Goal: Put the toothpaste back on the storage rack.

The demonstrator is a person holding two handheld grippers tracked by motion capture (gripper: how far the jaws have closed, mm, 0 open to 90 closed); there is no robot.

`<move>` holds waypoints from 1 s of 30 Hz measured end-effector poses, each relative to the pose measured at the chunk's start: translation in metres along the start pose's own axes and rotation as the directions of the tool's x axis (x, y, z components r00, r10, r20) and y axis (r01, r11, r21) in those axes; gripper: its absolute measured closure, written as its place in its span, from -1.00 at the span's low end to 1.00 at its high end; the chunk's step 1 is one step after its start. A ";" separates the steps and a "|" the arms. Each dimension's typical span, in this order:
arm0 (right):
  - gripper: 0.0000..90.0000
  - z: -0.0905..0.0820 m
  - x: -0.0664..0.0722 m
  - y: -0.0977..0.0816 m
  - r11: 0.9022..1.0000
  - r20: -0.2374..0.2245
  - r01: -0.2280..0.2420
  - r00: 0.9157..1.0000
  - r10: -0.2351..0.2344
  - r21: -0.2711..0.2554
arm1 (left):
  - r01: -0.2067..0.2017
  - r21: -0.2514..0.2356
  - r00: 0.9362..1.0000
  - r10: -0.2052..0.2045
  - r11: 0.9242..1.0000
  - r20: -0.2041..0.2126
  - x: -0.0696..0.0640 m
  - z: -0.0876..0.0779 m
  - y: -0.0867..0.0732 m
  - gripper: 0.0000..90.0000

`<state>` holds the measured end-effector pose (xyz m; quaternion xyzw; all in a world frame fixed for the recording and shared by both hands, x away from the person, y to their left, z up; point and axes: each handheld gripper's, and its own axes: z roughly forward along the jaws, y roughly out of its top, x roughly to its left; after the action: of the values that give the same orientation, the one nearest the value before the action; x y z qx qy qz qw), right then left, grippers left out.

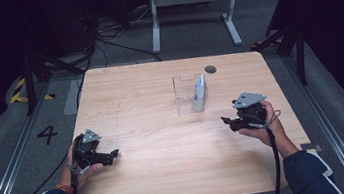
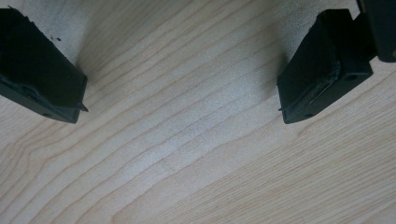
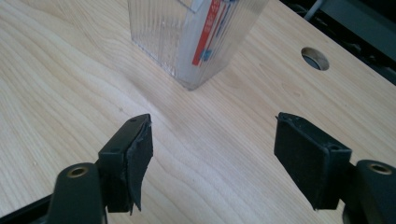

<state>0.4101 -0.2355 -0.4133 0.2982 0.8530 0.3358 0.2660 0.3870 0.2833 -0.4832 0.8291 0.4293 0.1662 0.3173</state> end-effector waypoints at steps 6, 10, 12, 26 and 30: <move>-0.38 -0.003 -0.002 -0.010 1.000 0.005 -0.012 1.000 0.012 0.007 | -0.002 0.001 1.000 0.002 1.000 0.002 0.000 0.000 0.000 -0.96; -0.38 -0.004 -0.004 -0.020 1.000 0.008 -0.022 1.000 0.022 0.022 | 0.000 0.002 1.000 0.000 1.000 0.001 0.000 0.000 0.000 -0.96; -0.39 -0.005 -0.005 -0.025 0.999 0.011 -0.025 1.000 0.024 0.030 | 0.000 0.002 1.000 0.000 1.000 0.001 0.000 0.000 0.000 -0.96; -0.40 -0.013 -0.012 -0.060 0.995 0.030 -0.055 0.998 0.053 0.085 | -0.001 0.006 1.000 0.001 1.000 0.002 0.000 -0.001 0.000 -0.96; -0.43 -0.016 -0.012 -0.070 0.992 0.032 -0.081 0.996 0.079 0.095 | -0.001 0.006 1.000 0.001 1.000 0.002 0.000 -0.001 0.000 -0.96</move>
<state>0.3851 -0.2917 -0.4513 0.3493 0.8518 0.3005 0.2494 0.3864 0.2839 -0.4827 0.8305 0.4290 0.1645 0.3150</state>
